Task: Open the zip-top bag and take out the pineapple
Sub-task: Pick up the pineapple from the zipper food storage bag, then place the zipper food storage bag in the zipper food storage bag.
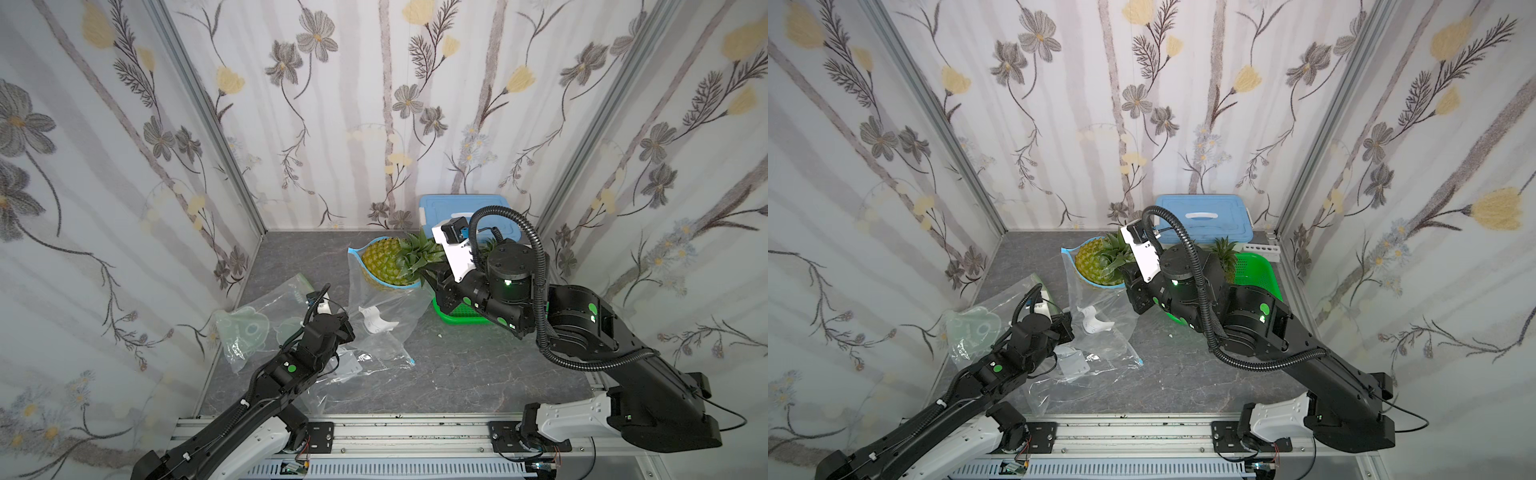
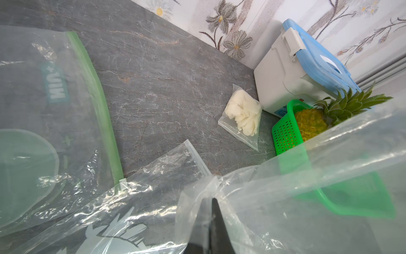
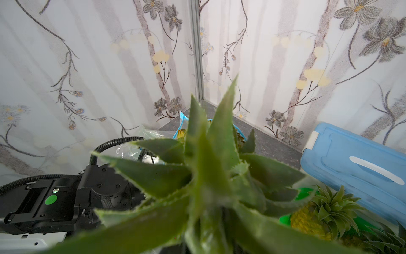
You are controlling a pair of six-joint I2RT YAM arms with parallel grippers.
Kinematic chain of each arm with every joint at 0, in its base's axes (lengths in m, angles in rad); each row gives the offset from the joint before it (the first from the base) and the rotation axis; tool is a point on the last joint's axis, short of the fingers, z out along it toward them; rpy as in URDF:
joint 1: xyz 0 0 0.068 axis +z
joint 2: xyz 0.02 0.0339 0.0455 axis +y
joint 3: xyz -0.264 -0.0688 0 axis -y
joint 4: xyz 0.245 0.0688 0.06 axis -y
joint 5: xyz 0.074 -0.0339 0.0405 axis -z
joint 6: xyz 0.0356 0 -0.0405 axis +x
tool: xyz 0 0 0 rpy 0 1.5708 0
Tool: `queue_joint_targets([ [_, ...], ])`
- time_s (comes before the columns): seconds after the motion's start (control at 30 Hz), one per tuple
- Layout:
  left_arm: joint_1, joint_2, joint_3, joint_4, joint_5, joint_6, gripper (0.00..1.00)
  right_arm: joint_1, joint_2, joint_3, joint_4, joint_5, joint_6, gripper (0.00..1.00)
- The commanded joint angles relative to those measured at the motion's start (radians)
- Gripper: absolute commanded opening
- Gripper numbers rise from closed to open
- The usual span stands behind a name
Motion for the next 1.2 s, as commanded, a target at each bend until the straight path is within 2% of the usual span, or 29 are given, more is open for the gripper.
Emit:
queue_joint_targets([
  [0.0,-0.007,-0.006,0.014,-0.035,-0.084,0.031,0.0,-0.001,-0.001,0.019,0.171,0.02,-0.017,0.0],
  [0.2,-0.007,0.109,0.061,-0.154,-0.21,0.068,0.0,-0.001,-0.062,0.009,0.194,0.043,-0.02,0.0],
  [0.37,0.003,0.19,0.075,-0.147,-0.242,0.046,0.0,-0.001,-0.134,-0.039,0.189,0.116,-0.011,0.0],
  [0.53,0.056,0.23,0.098,-0.163,-0.226,0.031,0.0,-0.002,-0.238,-0.119,0.159,0.322,0.002,0.0],
  [0.73,0.091,0.165,0.122,-0.185,-0.213,0.018,0.0,-0.027,-0.27,-0.143,0.019,0.538,0.084,0.0],
  [0.77,0.093,0.156,0.135,-0.197,-0.212,0.021,0.05,-0.041,-0.27,-0.147,-0.001,0.549,0.099,0.0],
  [0.87,0.094,0.137,0.189,-0.228,-0.196,0.051,0.31,-0.136,-0.267,-0.17,-0.061,0.542,0.154,0.0],
  [0.93,0.095,0.122,0.221,-0.23,-0.177,0.076,0.43,-0.238,-0.264,-0.198,-0.096,0.492,0.187,0.0],
  [1.0,0.096,0.101,0.244,-0.225,-0.166,0.092,0.49,-0.34,-0.266,-0.24,-0.106,0.429,0.201,0.0],
  [1.17,0.095,0.078,0.33,-0.238,-0.142,0.138,0.54,-0.585,-0.269,-0.369,-0.091,0.303,0.213,0.0],
])
